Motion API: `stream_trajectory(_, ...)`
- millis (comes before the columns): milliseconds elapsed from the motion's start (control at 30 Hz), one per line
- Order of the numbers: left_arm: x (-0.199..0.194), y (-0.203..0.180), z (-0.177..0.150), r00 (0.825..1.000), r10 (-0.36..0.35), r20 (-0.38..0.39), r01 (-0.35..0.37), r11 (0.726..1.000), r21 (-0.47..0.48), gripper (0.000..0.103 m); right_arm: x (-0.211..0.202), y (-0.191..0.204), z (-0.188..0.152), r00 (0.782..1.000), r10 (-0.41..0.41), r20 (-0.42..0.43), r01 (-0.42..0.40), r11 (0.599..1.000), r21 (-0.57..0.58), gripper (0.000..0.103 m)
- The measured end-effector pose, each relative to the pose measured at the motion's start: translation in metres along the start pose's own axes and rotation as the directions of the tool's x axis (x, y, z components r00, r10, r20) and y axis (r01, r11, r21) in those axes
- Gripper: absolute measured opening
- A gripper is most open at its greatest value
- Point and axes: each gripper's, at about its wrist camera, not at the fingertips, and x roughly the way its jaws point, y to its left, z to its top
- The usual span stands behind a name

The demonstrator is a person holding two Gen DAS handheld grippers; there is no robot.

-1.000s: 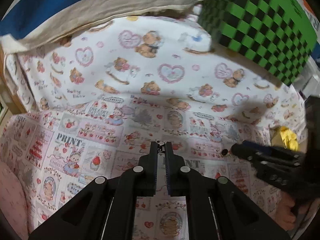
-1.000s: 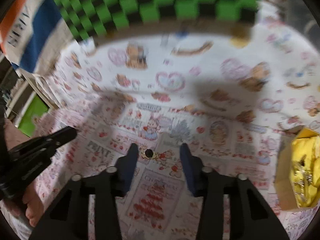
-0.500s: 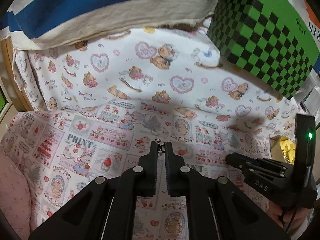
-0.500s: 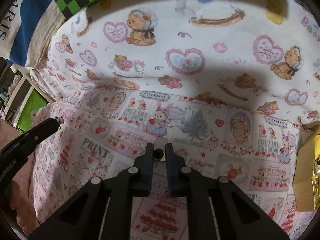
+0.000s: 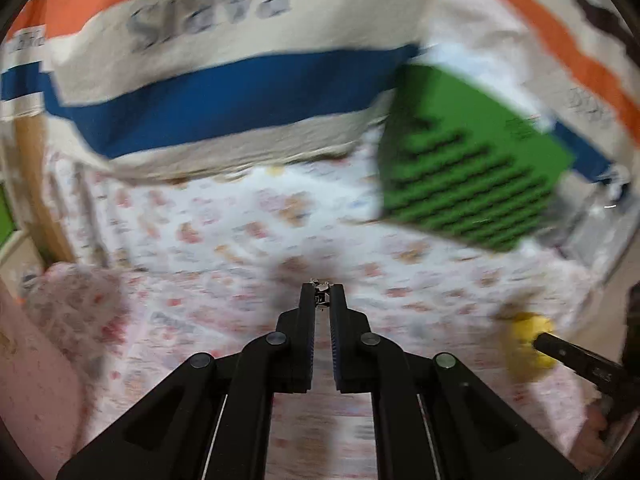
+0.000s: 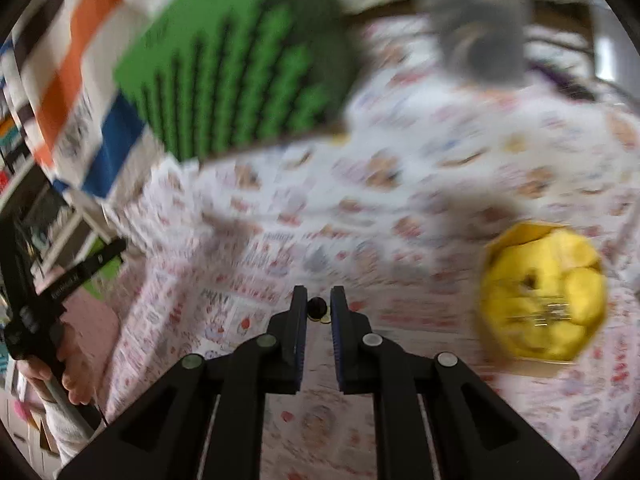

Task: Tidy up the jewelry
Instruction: 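Carry both black-stone earrings over the yellow-lined box and open both tools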

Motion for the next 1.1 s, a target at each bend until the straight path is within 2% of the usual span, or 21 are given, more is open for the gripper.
stream_trajectory(100,-0.012,-0.038,0.009,0.998,-0.060,0.008,0.059,0.995,0.078,0.006,-0.035,-0.023,0.006,0.997,0.006,0.076,-0.008,1.000,0.030,0.010)
stream_trajectory(233,-0.017,-0.093,0.012,0.996,-0.089,0.024,0.083,0.977,0.195,0.006,-0.060,-0.059,0.011,0.994,-0.015,0.106,0.004,0.995,0.099,0.011)
stream_trajectory(433,0.000,-0.153,0.005,0.982,-0.187,-0.025,0.188,0.953,0.239,0.006,-0.076,-0.102,0.002,0.988,-0.032,0.152,0.002,0.982,0.190,0.011)
stream_trajectory(500,0.010,-0.169,-0.001,0.972,-0.228,-0.059,0.236,0.942,0.241,0.006,-0.076,-0.111,0.000,0.987,-0.029,0.160,-0.004,0.979,0.205,0.011)
stream_trajectory(600,0.035,-0.190,-0.014,0.947,-0.292,-0.132,0.314,0.929,0.198,0.006,-0.074,-0.120,-0.002,0.988,-0.024,0.153,-0.009,0.977,0.213,0.011)
stream_trajectory(700,0.064,-0.212,-0.027,0.903,-0.368,-0.220,0.406,0.899,0.162,0.006,-0.074,-0.125,-0.004,0.987,-0.014,0.157,-0.021,0.976,0.217,0.011)
stream_trajectory(800,0.087,-0.228,-0.037,0.884,-0.380,-0.271,0.428,0.891,0.148,0.006,-0.073,-0.128,-0.006,0.986,-0.018,0.166,-0.019,0.976,0.215,0.011)
stream_trajectory(900,0.112,-0.236,-0.043,0.842,-0.400,-0.362,0.456,0.886,0.082,0.006,-0.068,-0.132,-0.004,0.987,-0.010,0.160,-0.026,0.974,0.226,0.011)
stream_trajectory(1100,0.137,-0.249,-0.052,0.791,-0.447,-0.417,0.507,0.861,0.041,0.006,-0.065,-0.142,-0.006,0.987,-0.028,0.158,-0.012,0.969,0.247,0.011)
